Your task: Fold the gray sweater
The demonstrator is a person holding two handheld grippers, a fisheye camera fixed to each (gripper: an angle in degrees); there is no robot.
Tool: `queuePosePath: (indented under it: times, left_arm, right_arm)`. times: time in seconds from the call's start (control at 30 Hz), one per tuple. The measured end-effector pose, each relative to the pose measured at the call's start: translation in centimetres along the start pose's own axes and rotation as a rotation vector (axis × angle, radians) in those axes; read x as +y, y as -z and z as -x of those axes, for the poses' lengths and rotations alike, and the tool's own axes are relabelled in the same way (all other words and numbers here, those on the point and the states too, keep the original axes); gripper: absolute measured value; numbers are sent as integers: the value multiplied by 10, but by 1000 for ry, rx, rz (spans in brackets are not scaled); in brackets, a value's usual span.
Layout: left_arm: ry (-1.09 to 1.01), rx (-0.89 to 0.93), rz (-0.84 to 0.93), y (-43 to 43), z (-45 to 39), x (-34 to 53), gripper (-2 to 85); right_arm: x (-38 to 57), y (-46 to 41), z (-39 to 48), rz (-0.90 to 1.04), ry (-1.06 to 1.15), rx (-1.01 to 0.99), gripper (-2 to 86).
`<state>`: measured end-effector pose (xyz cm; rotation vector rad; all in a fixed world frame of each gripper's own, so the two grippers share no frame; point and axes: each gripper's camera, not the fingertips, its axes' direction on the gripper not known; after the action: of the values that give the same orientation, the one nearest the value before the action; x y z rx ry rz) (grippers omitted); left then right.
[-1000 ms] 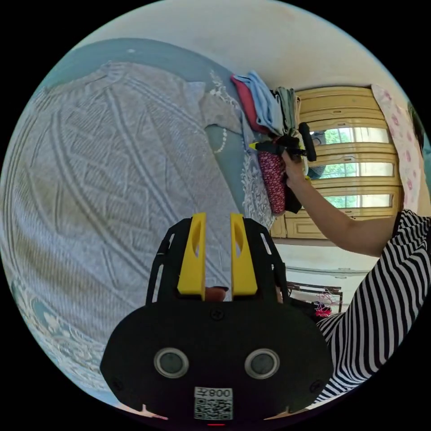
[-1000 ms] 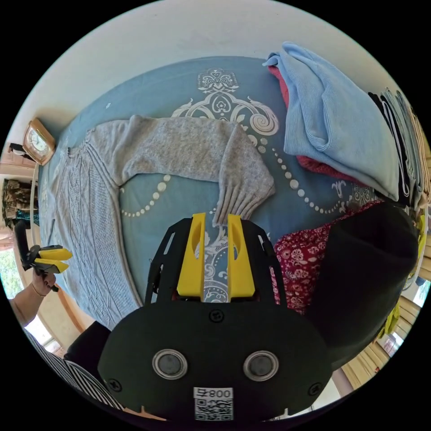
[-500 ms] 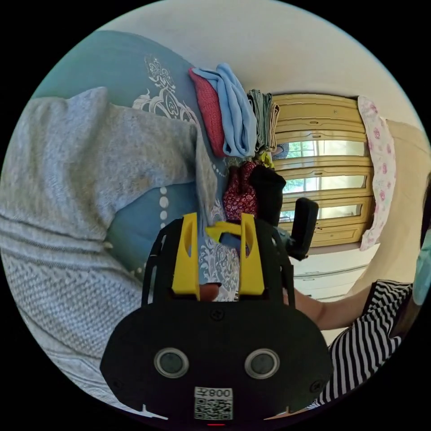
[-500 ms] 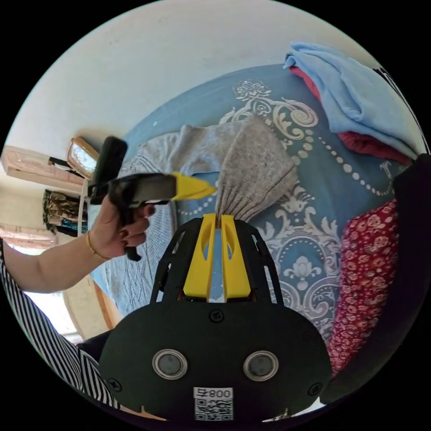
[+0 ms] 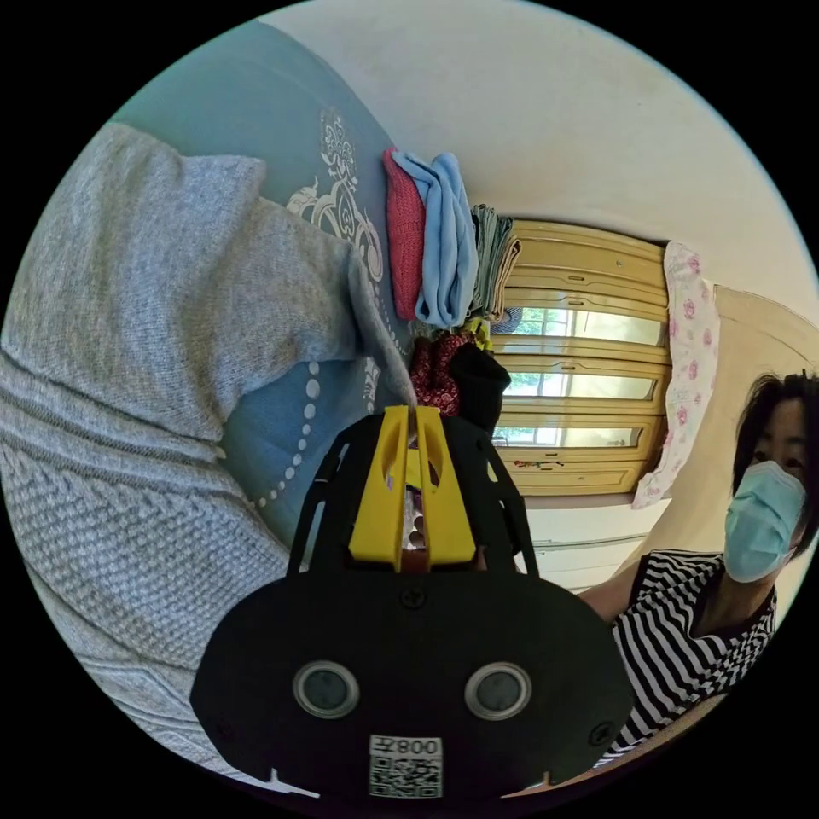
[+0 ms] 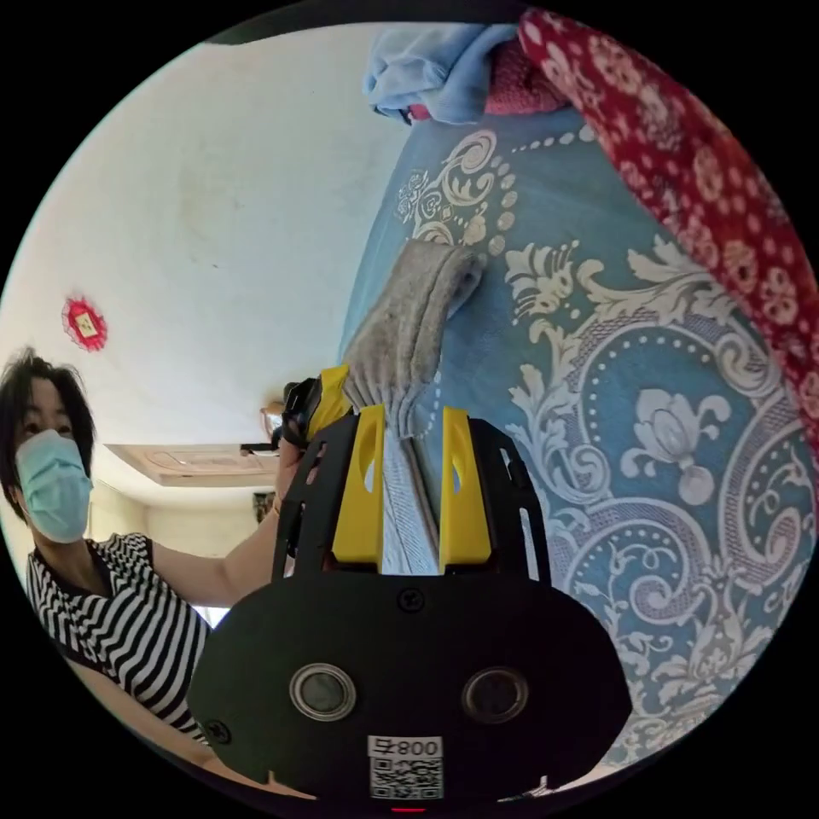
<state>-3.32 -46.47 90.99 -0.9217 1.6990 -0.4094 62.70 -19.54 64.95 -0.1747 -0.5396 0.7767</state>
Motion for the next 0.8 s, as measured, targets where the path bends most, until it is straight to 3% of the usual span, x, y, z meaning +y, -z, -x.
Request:
queuePosePath:
  times: [0.27,0.5,0.8]
  left_arm:
    - [21,95,-60,34,-18,-9,15]
    - [23,100,-98,72,-32,-3,15]
    - [-19,27,-182,169,-66,43,15]
  right_arm:
    - [-7,-20,-29,-93,-34,-344,66]
    - [-8,-44,-16,-29,7,-356,32]
    - [-1,-130,36,218,111,-424,26]
